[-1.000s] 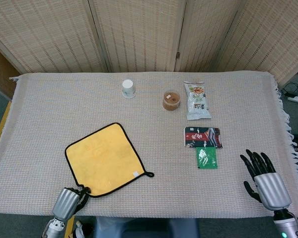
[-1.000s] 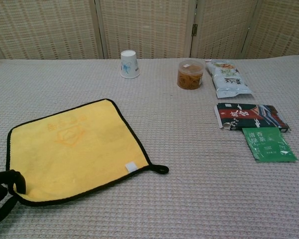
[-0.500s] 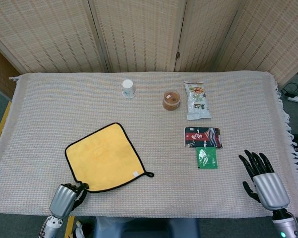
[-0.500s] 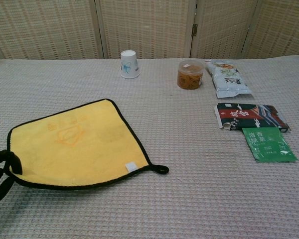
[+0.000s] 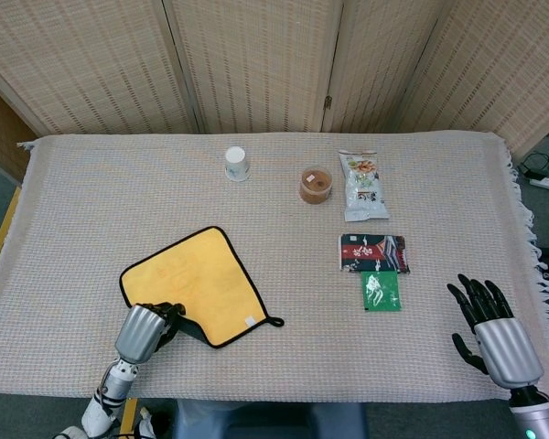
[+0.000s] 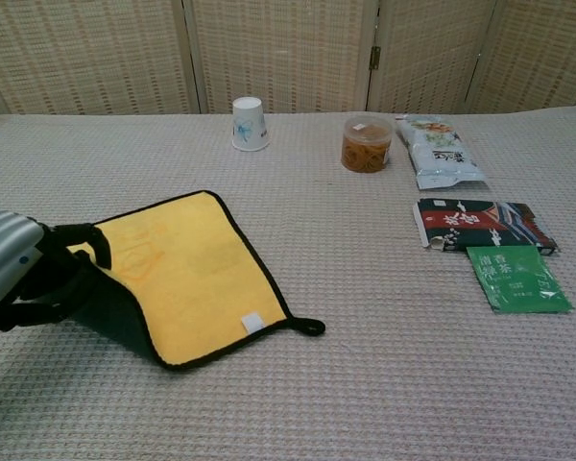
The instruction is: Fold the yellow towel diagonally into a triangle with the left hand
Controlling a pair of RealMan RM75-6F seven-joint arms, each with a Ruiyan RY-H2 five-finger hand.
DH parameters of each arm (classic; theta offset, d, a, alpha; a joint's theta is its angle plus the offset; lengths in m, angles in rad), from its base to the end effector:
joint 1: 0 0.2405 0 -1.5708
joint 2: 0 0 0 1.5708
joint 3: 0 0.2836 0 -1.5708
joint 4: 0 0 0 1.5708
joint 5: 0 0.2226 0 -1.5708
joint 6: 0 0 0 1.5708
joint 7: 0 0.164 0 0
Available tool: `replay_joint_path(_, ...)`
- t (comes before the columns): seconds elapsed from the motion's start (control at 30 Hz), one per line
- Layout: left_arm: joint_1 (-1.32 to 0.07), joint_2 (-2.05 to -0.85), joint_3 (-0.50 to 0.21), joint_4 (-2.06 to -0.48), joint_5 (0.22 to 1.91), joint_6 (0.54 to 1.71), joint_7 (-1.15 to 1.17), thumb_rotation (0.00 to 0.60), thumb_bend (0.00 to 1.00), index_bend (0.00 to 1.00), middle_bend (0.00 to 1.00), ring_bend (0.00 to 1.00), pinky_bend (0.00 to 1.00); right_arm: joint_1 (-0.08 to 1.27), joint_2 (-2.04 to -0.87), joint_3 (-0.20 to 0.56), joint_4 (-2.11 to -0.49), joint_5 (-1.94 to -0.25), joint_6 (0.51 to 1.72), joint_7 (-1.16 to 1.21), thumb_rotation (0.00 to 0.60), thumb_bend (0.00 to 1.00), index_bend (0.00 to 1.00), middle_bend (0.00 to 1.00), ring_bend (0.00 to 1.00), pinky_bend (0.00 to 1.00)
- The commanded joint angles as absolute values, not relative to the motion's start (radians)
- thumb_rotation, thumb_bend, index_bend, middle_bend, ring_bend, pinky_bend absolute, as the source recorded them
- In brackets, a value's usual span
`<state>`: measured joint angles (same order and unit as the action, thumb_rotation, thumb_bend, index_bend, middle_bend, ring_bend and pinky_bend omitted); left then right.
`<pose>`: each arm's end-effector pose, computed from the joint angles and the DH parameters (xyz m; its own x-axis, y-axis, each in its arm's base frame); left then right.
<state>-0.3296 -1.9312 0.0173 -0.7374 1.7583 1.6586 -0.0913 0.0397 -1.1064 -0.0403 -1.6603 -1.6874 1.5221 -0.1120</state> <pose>-0.2632 0.2567 -0.0613 0.3200 -0.1685 0.9323 0.7945 -0.4883 -0.3609 -0.3168 -0.1661 0.1403 0.4736 -0.0565 0.8789 -0.8736 -0.1566 0.4607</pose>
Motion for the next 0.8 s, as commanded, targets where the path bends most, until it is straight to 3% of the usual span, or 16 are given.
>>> replay_joint_path(0.03, -0.360, -1.914, -0.007, -0.761, 1.737, 1.628, -0.086, 0.600, 0.65, 0.61, 1.00, 1.00, 1.00, 0.033, -1.086, -0.038, -1.660, -1.699, 1.550, -0.059, 0.600, 0.46, 0.00, 0.00, 0.00, 0.00)
replay_joint_path(0.43, -0.467, -1.945, -0.082, -0.713, 1.667, 1.510, -0.123, 0.600, 0.65, 0.61, 1.00, 1.00, 1.00, 0.032, -1.055, -0.034, -1.641, -1.710, 1.580, 0.060, 0.600, 0.46, 0.00, 0.00, 0.00, 0.00)
replay_joint_path(0.8, -0.598, -2.036, -0.160, -0.539, 1.584, 1.380, -0.186, 0.600, 0.65, 0.61, 1.00, 1.00, 1.00, 0.030, -1.044, -0.019, -1.636, -1.666, 1.570, 0.088, 0.600, 0.46, 0.00, 0.00, 0.00, 0.00)
